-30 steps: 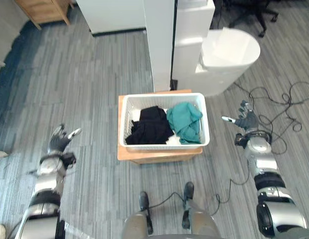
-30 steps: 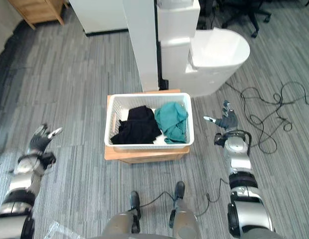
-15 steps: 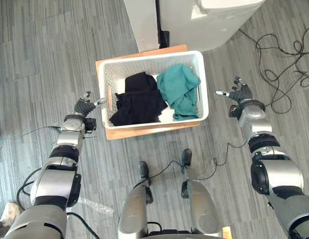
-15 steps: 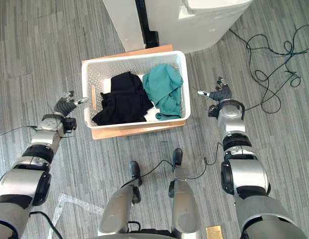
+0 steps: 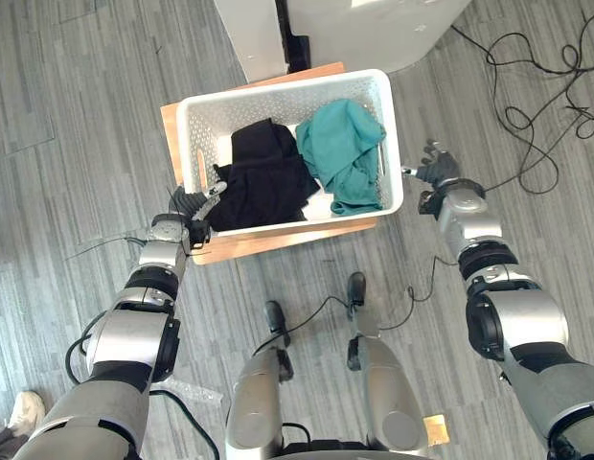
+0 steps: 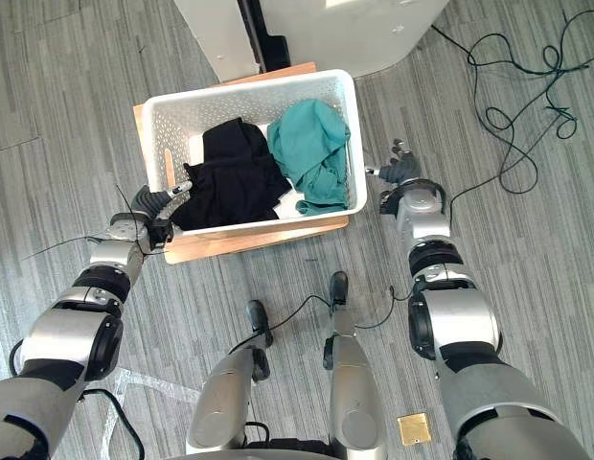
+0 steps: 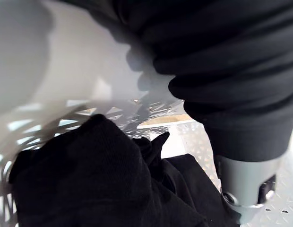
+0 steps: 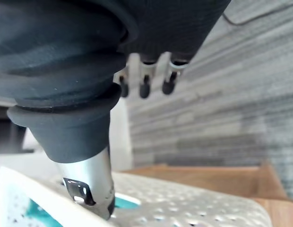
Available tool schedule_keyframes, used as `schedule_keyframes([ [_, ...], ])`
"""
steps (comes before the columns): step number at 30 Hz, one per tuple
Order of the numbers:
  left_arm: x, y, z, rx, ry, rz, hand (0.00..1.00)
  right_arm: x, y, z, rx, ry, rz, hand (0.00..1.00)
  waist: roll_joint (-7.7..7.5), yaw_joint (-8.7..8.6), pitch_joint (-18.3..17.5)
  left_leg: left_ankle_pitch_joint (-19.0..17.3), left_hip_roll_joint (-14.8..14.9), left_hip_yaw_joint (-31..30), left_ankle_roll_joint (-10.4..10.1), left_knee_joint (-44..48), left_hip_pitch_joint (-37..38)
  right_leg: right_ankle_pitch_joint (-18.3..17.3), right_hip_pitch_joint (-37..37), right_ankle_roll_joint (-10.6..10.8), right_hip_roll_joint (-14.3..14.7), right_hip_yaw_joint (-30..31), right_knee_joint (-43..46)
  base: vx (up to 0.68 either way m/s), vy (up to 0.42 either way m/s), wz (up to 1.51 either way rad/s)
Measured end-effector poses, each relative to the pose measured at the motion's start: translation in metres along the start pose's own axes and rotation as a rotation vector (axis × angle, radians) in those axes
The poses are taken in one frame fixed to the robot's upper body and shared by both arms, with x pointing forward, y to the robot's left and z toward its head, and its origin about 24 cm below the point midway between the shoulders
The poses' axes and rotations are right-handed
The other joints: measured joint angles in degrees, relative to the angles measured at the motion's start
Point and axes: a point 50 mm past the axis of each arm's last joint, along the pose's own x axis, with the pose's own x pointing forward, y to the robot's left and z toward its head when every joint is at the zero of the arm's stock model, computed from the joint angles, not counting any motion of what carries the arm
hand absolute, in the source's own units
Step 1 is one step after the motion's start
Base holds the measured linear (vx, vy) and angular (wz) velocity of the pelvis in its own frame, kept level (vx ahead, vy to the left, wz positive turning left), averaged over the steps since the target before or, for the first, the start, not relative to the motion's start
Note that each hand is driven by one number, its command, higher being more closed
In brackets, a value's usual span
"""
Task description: Pick up the laundry basket with both hands and put the clothes into the washing machine.
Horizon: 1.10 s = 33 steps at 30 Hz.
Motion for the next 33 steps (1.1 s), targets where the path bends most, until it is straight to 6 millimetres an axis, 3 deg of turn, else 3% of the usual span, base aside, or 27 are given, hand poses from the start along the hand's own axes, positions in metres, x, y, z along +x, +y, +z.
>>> schedule_keyframes([
  [7,0.001,0.001,0.003,0.004,-0.004,0.024,0.00,0.000,0.004,0.002,-0.055,-0.010,0.016,0.00,-0.03,-0.15,0.01,-0.46,0.32,-0.06,0.08,1.05,-0.71,0.15,-0.27,-0.03,0.20,0.08,-0.04,0.03,-0.010,-0.01],
  [14,0.005,-0.002,0.029,0.017,-0.057,0.037,0.00,0.001,0.000,0.006,-0.132,-0.021,-0.004,0.00,-1.11,-0.31,0.62,-0.42,0.28,-1.51,0.12,1.87,-2.43,0.52,-0.76,-0.07,-0.09,-1.23,-0.26,0.01,-0.008,0.09],
  [33,0.004,0.001,0.024,0.024,-0.057,0.060,0.00,0.001,-0.017,0.014,-0.140,-0.036,-0.043,0.00,-1.31,-0.38,0.73,-0.42,0.09,-0.68,0.12,1.23,-1.92,0.54,-0.92,-0.04,-0.11,-0.69,-0.36,0.04,-0.010,-0.01],
])
